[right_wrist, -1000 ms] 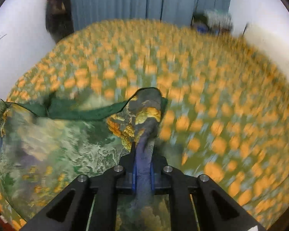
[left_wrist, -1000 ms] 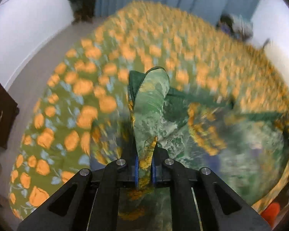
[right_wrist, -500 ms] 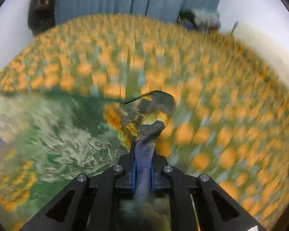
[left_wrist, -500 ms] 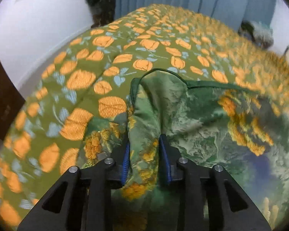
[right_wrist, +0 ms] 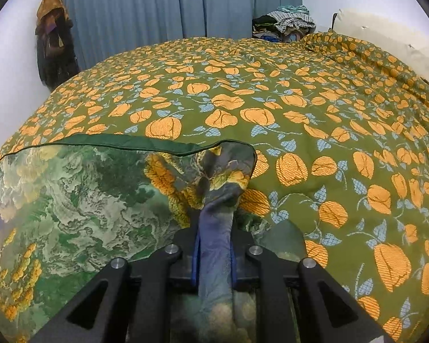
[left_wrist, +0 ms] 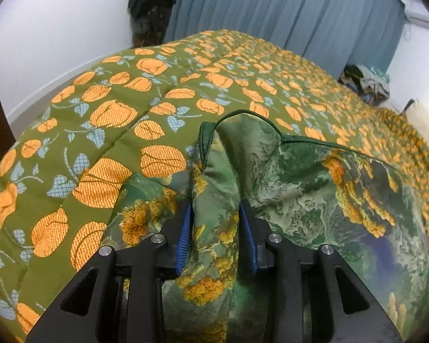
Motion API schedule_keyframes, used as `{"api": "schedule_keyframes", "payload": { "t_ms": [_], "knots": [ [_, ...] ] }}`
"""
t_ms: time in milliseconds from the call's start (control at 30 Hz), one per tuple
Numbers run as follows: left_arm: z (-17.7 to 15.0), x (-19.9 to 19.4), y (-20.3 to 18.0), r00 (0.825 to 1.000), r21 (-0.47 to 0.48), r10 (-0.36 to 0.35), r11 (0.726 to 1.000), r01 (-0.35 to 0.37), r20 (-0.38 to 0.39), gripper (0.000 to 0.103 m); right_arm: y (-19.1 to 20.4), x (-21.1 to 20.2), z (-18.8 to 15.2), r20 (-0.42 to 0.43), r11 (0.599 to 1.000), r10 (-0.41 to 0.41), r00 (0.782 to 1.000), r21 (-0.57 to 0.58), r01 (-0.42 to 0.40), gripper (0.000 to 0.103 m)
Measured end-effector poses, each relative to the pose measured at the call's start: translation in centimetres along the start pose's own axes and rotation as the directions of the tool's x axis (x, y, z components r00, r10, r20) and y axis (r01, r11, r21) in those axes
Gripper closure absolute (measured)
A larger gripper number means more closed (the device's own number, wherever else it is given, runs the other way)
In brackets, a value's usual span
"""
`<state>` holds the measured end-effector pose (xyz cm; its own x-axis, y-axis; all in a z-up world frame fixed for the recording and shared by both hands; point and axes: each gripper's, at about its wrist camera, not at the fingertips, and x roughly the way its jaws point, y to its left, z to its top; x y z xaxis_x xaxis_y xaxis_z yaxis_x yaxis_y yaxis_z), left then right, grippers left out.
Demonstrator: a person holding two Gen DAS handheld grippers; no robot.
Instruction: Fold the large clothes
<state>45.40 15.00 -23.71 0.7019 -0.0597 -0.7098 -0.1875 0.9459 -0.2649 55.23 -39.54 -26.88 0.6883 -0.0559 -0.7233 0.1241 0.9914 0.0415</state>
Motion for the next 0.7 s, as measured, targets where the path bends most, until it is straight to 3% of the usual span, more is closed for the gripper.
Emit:
{"api": "schedule_keyframes", "payload": {
  "t_ms": [133,200,267,333,367,433,500,567,700],
  "knots": [
    [0.1,-0.5,-0.1,1.0,-0.002,-0.008,1.0,0.008,-0.003,0.066,-0.3,-0.2,-0.1,0.004,1.0,0.018,1.0,0.014,-0.018,0.086],
    [0.2,-1.2,0.2,1.0,-0.023,-0.016,1.0,0.015,-0.024,0.06,-0.6,-0.3,0.1,-0.002,0.999,0.04,0.999,0.025,-0.04,0.086],
    [1.0,-2.1,0.6,0.998,-0.056,-0.005,0.998,0.002,-0.063,0.036,-1.5,-0.5,0.7,-0.033,0.995,0.087,0.996,0.061,-0.085,0.085],
    [1.7,-3.8,0.8,0.996,-0.049,0.049,0.997,-0.053,-0.075,0.025,-2.5,-1.3,1.8,-0.074,0.989,0.121,0.99,0.09,-0.114,0.082],
    [2.1,-5.2,0.6,0.995,-0.022,0.087,0.996,-0.088,-0.052,0.023,-3.0,-2.5,2.6,-0.073,0.99,0.117,0.99,0.093,-0.11,0.068],
    [2.5,-8.0,-0.3,0.994,0.053,0.104,0.993,-0.105,0.012,0.022,-3.4,-5.1,3.7,-0.017,0.997,0.053,0.998,0.048,-0.052,0.057],
    [2.9,-10.2,-2.2,0.994,0.139,0.085,0.986,-0.094,0.068,0.016,-2.9,-8.4,4.8,0.064,0.999,0.012,0.998,-0.045,-0.009,0.056],
    [3.4,-11.2,-5.1,0.994,0.218,0.048,0.973,-0.07,0.102,0.006,-1.9,-10.1,5.5,0.081,0.995,0.043,0.996,-0.098,-0.035,0.054],
    [3.6,-9.0,-10.8,0.998,0.318,-0.045,0.948,0.027,0.049,0.005,2.1,-9.7,5.8,0.0,0.974,0.192,0.981,-0.12,-0.191,0.051]
  ]
}}
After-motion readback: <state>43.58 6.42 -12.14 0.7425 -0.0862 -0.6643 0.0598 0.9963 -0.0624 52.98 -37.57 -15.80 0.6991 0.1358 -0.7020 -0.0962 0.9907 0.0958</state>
